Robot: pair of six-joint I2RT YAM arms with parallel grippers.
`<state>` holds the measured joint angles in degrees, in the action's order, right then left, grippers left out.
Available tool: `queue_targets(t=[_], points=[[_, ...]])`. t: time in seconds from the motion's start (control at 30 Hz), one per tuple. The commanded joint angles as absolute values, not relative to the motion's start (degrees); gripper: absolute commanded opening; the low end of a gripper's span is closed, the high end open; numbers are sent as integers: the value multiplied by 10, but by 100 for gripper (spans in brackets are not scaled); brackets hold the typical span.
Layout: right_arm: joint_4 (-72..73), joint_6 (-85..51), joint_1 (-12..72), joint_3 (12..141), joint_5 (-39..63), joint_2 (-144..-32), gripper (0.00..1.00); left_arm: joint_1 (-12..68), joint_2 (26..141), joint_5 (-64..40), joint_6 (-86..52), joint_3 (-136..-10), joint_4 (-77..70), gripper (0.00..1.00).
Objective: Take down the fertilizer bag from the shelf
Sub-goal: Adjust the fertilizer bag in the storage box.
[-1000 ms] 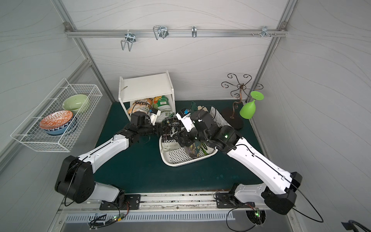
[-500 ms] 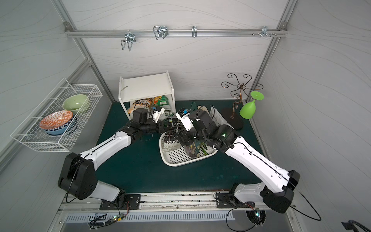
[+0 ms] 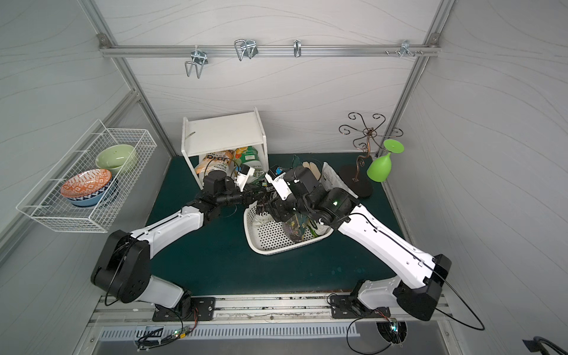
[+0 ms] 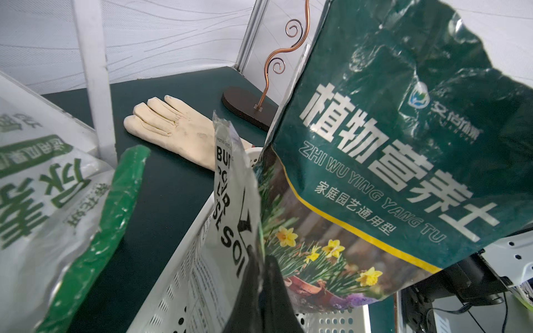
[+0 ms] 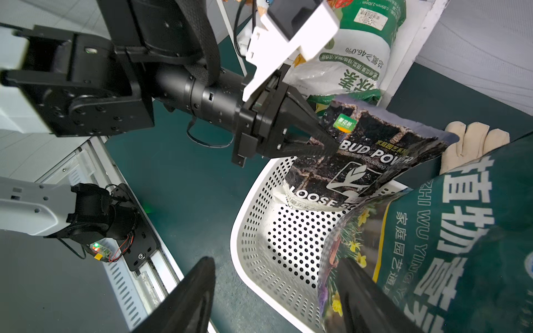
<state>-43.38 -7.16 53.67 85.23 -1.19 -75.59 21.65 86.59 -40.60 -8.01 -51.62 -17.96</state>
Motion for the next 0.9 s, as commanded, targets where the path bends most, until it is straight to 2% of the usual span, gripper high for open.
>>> queue_targets(t=[0.0, 0.1, 0.2, 0.23, 0.27, 0.43, 0.57, 0.8, 0.87], points=[[-446, -62, 541, 862, -8, -759, 70, 207, 891, -412, -63, -503, -274, 0], [-449, -60, 541, 863, -6, -759, 70, 202, 891, -391, -57, -519, -230, 17], [-448, -57, 540, 860, -3, -756, 71, 187, 881, -374, -67, -526, -192, 63], [-448, -55, 541, 860, -3, -755, 71, 182, 873, -365, -72, -526, -182, 83], [-448, -53, 540, 860, -3, -756, 72, 179, 865, -359, -72, -526, -174, 98], [-446, -47, 541, 864, 3, -760, 73, 176, 791, -302, -64, -540, -95, 99], [-452, -42, 541, 865, 19, -763, 73, 165, 750, -239, -122, -565, -51, 99], [-460, -60, 574, 841, 18, -760, 66, 127, 709, -206, -194, -578, -2, 99], [-449, -70, 596, 829, 11, -766, 61, 120, 701, -195, -211, -565, 5, 97]])
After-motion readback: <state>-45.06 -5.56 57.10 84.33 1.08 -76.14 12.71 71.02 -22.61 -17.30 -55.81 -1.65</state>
